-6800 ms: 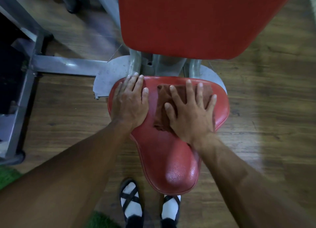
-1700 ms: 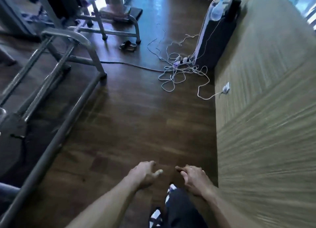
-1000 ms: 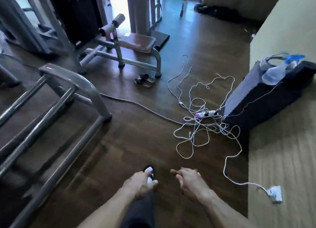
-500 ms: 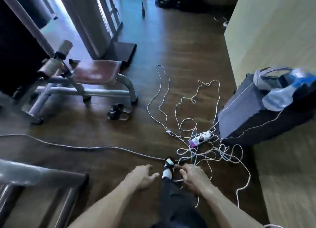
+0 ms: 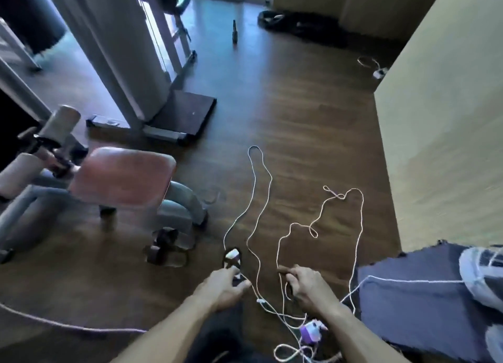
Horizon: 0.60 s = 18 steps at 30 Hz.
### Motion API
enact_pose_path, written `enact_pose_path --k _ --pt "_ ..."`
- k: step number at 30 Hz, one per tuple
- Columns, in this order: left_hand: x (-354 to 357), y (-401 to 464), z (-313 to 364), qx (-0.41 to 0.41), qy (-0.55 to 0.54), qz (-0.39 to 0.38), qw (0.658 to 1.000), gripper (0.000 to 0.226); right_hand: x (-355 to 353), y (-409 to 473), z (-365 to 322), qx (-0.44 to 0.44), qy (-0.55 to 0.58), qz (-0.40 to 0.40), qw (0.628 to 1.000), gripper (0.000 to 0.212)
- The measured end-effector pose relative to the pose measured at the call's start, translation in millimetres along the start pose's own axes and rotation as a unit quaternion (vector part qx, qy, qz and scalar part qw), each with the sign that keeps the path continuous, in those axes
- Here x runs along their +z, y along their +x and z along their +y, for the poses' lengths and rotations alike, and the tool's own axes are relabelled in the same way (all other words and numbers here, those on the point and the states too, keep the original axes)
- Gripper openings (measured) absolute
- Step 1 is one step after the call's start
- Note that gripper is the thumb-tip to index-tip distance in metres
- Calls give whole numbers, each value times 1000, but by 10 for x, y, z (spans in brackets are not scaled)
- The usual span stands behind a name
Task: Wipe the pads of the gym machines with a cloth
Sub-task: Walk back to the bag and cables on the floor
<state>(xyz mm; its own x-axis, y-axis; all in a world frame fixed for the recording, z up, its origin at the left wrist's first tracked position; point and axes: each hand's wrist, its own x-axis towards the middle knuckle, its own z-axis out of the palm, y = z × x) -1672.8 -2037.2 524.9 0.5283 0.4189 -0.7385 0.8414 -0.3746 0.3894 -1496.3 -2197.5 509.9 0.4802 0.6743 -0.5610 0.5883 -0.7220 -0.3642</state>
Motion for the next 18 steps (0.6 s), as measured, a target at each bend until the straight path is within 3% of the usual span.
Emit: enact_pose_path --k 5,8,10,12,15,18 --pt "-1296 1228 514 36 53 -11 998 64 -979 1254 -338 31 60 19 998 35" --pt "-2083 1822 853 52 99 -3 994 65 -1489 1953 -499 32 69 30 997 60" --pt "-2575 2267 1107 61 108 0 992 64 -1835 2450 -579 27 94 37 995 64" --pt "-2916 2636 1317 55 110 -2 992 64 -2147 2868 -613 29 96 34 994 62" --pt "-3446 3318 1693 56 104 7 993 63 -2704 3710 -539 16 62 45 997 41" --pt "-3915 4067 2099 46 94 22 994 63 -3241 4661 -338 2 16 39 999 42"
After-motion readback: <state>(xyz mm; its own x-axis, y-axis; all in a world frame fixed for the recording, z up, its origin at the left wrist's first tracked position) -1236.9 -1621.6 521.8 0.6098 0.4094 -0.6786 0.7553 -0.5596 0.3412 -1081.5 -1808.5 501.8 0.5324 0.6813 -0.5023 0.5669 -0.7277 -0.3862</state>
